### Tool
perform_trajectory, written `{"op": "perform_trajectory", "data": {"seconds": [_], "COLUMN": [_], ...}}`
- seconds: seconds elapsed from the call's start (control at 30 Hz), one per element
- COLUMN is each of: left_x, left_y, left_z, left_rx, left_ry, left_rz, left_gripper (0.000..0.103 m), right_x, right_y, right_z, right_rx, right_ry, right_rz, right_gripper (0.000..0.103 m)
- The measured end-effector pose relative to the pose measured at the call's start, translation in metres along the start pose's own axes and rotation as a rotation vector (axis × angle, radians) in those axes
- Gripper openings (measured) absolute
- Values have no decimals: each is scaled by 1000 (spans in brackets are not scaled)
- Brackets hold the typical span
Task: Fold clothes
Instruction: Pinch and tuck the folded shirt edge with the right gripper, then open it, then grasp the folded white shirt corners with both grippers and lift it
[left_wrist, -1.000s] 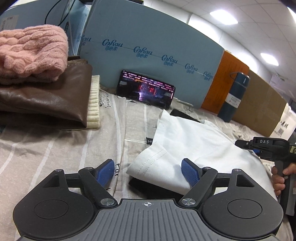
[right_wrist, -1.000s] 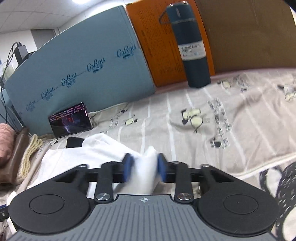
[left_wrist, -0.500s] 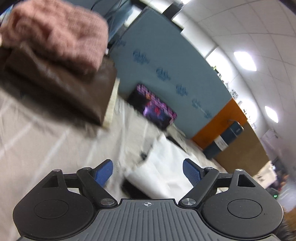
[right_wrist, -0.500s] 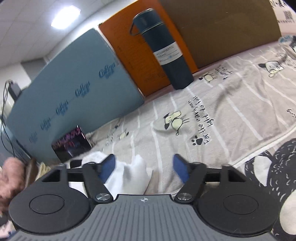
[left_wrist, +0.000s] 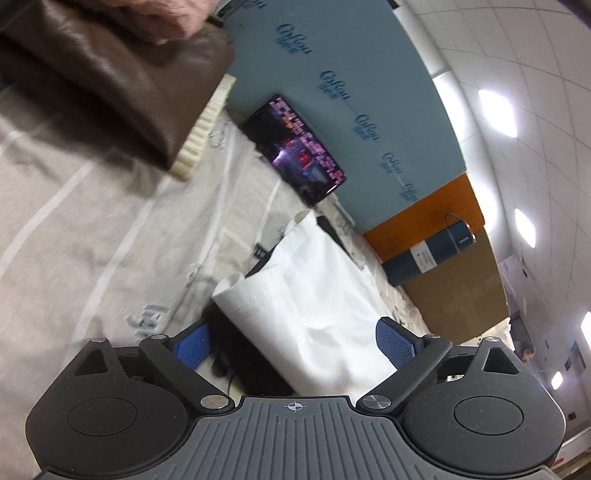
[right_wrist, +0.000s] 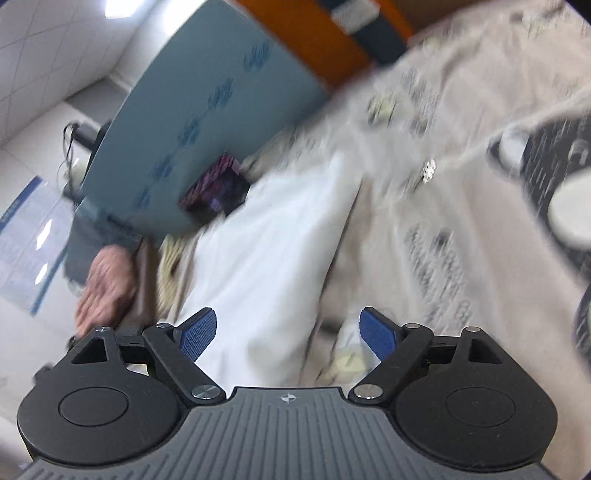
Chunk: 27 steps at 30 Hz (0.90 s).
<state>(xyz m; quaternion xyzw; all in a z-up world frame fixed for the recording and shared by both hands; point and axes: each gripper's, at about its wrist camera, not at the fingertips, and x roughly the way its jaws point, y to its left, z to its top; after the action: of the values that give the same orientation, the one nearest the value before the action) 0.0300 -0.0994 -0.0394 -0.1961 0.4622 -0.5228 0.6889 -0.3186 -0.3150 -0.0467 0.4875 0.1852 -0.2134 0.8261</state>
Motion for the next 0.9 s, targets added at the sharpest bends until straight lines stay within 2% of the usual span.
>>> {"op": "perform_trajectory", "data": {"seconds": [0.1,0.2,0.27,0.3,0.37,0.43,0.47,0.57,0.6,0.63,0.67,0.7,0.77,0.9], "left_x": [0,1,2,3,7,10,10,11,12,12,12,11,9,8], "left_y": [-4,-8,-9,-9,-10,-10,-10,-16,-19,-23,-27,-31,-40,-66], "left_z": [-2,-4,-5,-6,-7,-9,-10,-16,-18,-20,-22,-23,-26,-27], "left_rx": [17,47,58,67,105,141,152,214,244,280,315,343,394,494], "left_ry": [-20,-18,-5,3,1,-6,-11,-25,-31,-44,-59,-70,-90,-125], "left_rz": [-5,-12,-22,-21,11,34,35,65,84,100,115,121,128,108], "left_gripper": [95,88,70,66,48,41,41,37,33,21,15,15,12,12], "right_x": [7,16,21,25,34,44,49,62,66,68,69,68,61,37], "right_y": [7,14,14,12,8,3,0,-5,-6,-4,-2,-1,5,28], "right_z": [-8,-11,-5,0,15,31,39,55,58,59,58,56,53,54], "right_rx": [-3,-26,-40,-37,-11,17,28,46,41,22,1,-23,-89,-221], "right_ry": [34,43,1,-14,-32,-58,-72,-114,-127,-135,-144,-156,-185,-256], "right_rz": [51,69,47,42,44,31,28,12,-2,-37,-62,-71,-65,-28], "right_gripper": [83,81,80,80,79,78,78,68,54,44,31,22,15,12]}}
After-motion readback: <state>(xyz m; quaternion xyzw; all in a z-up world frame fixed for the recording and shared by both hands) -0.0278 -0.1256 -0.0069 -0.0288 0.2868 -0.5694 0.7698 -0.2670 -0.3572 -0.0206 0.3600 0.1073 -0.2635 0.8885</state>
